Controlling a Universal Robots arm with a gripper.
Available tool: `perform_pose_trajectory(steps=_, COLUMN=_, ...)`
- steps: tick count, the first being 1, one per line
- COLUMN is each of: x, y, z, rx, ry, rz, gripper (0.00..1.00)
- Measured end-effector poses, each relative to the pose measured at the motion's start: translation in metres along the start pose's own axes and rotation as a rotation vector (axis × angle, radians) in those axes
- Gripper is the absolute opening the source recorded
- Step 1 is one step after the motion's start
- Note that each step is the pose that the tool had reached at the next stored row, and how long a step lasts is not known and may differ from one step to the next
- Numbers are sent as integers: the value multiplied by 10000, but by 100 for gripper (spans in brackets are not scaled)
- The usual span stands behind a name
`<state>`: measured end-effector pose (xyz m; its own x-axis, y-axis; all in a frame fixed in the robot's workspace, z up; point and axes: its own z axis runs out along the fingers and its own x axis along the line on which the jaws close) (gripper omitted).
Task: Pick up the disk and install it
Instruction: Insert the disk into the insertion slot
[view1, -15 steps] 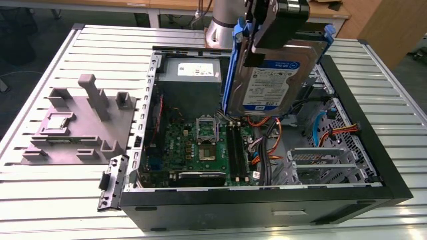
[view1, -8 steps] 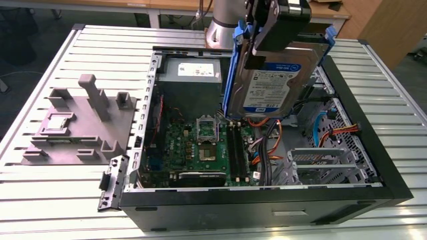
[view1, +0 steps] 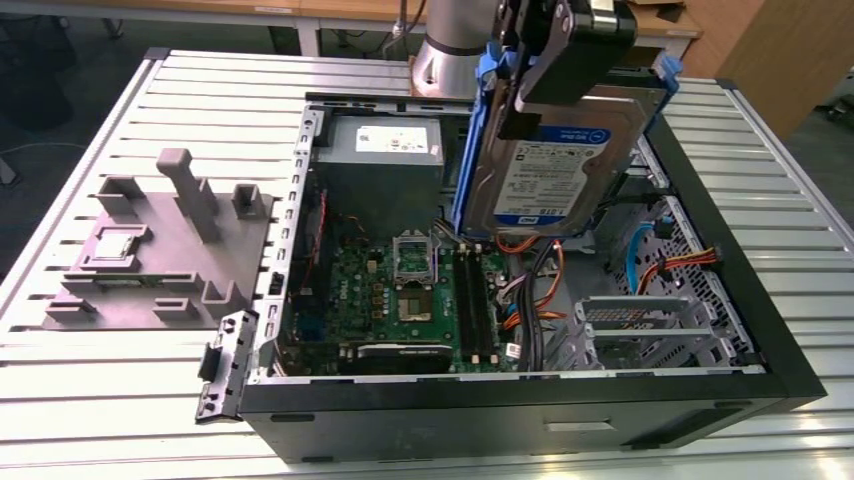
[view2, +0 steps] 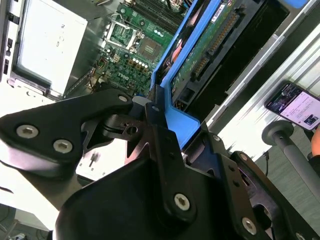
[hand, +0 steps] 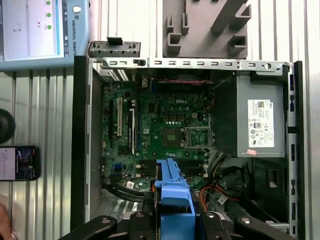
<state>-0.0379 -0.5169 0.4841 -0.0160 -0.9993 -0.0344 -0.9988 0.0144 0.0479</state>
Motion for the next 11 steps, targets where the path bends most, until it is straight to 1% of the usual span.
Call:
perform_pose_trajectory(steps=2, x=29, y=-5, z=4, rx=1, ry=0, rz=-1, gripper=37)
perform_pose_trajectory(steps=7, x=153, y=-13, z=23, rx=4, ry=-3, rz=-2, gripper=37)
perform_pose_trajectory(steps=9, x=173, y=-46, z=34, rx=4, ry=-2, rz=-3, gripper=37)
perform_pose_trajectory(steps=11, x=176, y=-110, z=44, rx=4, ry=0, rz=-3, gripper=37)
